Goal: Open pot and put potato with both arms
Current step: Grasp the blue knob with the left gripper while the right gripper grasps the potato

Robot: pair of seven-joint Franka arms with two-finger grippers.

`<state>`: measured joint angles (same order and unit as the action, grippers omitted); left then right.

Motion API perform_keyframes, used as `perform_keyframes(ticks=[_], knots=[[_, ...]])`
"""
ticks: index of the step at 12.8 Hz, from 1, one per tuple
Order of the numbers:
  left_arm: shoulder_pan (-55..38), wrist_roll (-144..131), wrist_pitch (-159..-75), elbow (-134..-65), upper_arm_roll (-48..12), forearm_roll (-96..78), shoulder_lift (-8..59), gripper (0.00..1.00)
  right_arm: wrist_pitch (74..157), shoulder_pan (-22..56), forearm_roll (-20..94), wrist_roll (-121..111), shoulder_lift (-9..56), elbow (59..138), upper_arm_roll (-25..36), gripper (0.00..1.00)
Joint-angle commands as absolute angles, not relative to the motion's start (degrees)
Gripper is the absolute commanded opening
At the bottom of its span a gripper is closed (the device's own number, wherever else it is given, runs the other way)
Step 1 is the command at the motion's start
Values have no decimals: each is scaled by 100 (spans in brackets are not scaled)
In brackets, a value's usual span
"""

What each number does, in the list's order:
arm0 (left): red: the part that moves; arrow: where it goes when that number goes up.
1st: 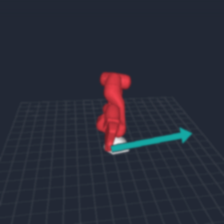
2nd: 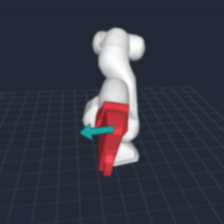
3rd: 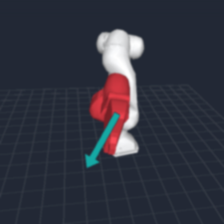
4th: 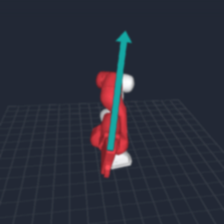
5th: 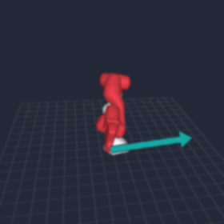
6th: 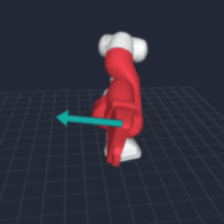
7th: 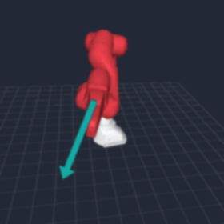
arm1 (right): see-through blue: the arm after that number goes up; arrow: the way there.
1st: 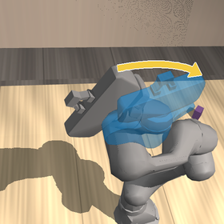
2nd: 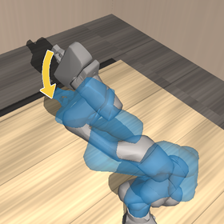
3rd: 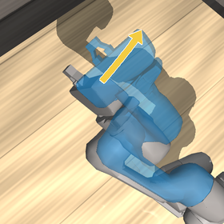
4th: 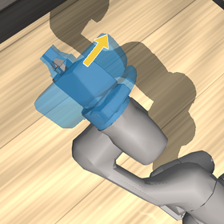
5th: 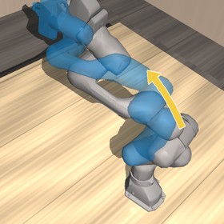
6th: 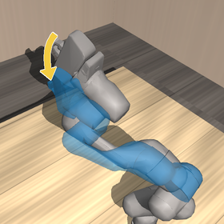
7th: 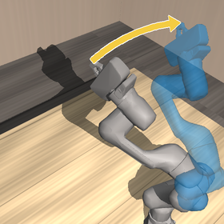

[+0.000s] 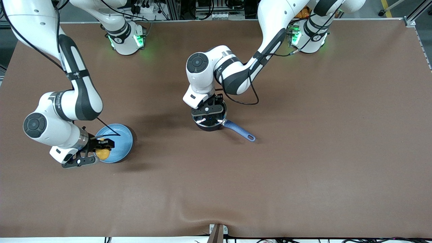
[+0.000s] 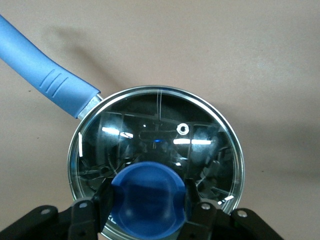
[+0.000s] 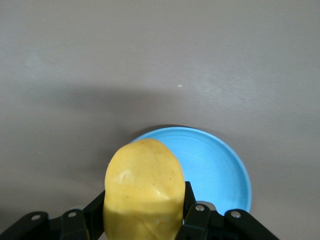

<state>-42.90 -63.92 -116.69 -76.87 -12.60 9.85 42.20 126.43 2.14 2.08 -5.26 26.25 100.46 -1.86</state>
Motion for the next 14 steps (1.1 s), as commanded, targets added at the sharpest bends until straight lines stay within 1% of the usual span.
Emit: perform_keyframes(ticks=[1, 4, 6, 8, 11, 14], knots=[[-4184, -6443, -11646, -7576, -1248, 1064, 4105, 0, 12551, 517, 255, 86, 2391, 10116, -185, 12], [-3851, -6198, -11593, -7567, -1327, 898, 3667, 0, 12542, 773, 325, 465, 2347, 10064, -185, 9], [-3587, -5611, -11514, -7576, -1301, 196, 3219, 0, 12542, 983, 325, 763, 2259, 10063, -193, 8], [-3263, -5214, -10937, -7585, -1283, 158, 2867, 0, 12507, 1264, 473, 1245, 2128, 10055, -237, 7], [-2596, -4283, -10382, -7611, -1283, 193, 2366, 0, 12489, 1817, 580, 2272, 2022, 10011, -413, 7], [-1901, -3395, -9643, -7638, -1248, 263, 2145, 0, 12577, 2512, 519, 3013, 2048, 9941, -396, 6]])
